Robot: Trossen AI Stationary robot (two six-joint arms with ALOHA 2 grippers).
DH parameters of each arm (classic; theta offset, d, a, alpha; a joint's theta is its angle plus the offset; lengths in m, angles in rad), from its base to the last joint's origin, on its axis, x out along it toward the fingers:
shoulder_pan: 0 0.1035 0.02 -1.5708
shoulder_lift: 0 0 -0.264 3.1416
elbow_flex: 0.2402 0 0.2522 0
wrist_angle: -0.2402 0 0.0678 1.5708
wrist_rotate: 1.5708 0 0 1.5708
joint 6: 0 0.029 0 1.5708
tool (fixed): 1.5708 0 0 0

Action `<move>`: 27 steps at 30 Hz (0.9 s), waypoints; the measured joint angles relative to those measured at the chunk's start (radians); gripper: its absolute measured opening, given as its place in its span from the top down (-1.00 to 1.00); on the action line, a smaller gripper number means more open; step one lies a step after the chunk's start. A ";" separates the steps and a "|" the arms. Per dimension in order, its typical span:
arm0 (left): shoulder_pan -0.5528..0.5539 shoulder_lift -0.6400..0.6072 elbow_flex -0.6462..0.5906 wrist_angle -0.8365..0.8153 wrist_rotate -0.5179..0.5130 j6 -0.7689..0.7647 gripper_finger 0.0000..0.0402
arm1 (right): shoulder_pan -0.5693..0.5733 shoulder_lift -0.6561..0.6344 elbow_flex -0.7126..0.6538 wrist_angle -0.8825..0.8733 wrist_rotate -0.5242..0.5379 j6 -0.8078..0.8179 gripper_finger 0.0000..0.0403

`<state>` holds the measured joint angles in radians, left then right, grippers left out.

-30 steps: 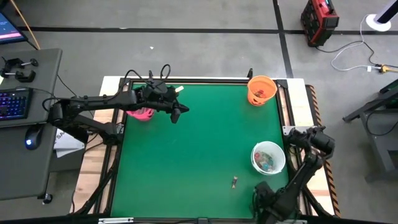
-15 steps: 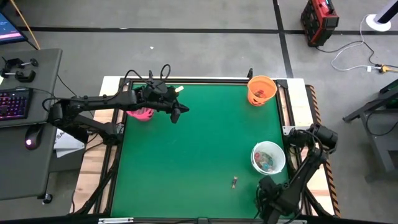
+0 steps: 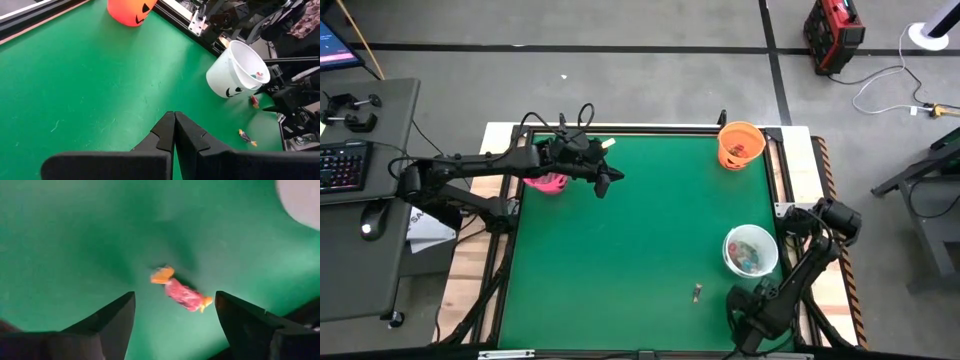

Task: Sort candy by brand, put in halloween buckets
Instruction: Put the pink candy into the orange bucket

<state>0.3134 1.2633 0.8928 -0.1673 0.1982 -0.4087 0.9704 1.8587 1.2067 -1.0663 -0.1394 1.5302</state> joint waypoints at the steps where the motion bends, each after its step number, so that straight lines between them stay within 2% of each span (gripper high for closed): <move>1: 0.000 0.000 0.000 0.000 0.000 0.000 1.00 | -0.002 0.000 0.001 0.000 0.000 -0.032 -0.32; 5: 0.000 0.000 0.000 0.000 0.000 -0.001 1.00 | -0.002 -0.001 -0.003 0.005 -0.002 -0.118 -0.28; 13: 0.000 0.000 0.000 0.000 0.000 -0.003 1.00 | -0.002 -0.002 -0.051 0.093 -0.076 -0.118 -0.13; 17: 0.000 0.000 0.000 0.000 0.000 -0.003 1.00 | -0.002 -0.002 -0.047 0.088 -0.075 -0.117 0.19; 21: 0.000 0.000 0.000 0.000 0.000 -0.002 1.00 | 0.004 -0.002 0.004 0.068 -0.075 -0.124 0.80; 22: 0.000 0.000 0.000 0.000 0.000 -0.001 1.00 | 0.010 -0.002 0.026 0.059 -0.074 -0.132 0.89; 27: 0.000 0.000 0.000 0.000 0.000 -0.001 1.00 | 0.047 -0.003 0.193 -0.028 -0.014 -0.178 0.95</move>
<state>0.3134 1.2632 0.8928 -0.1677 0.1986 -0.4096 1.0172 1.8553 1.4001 -1.0939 -0.1536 1.3522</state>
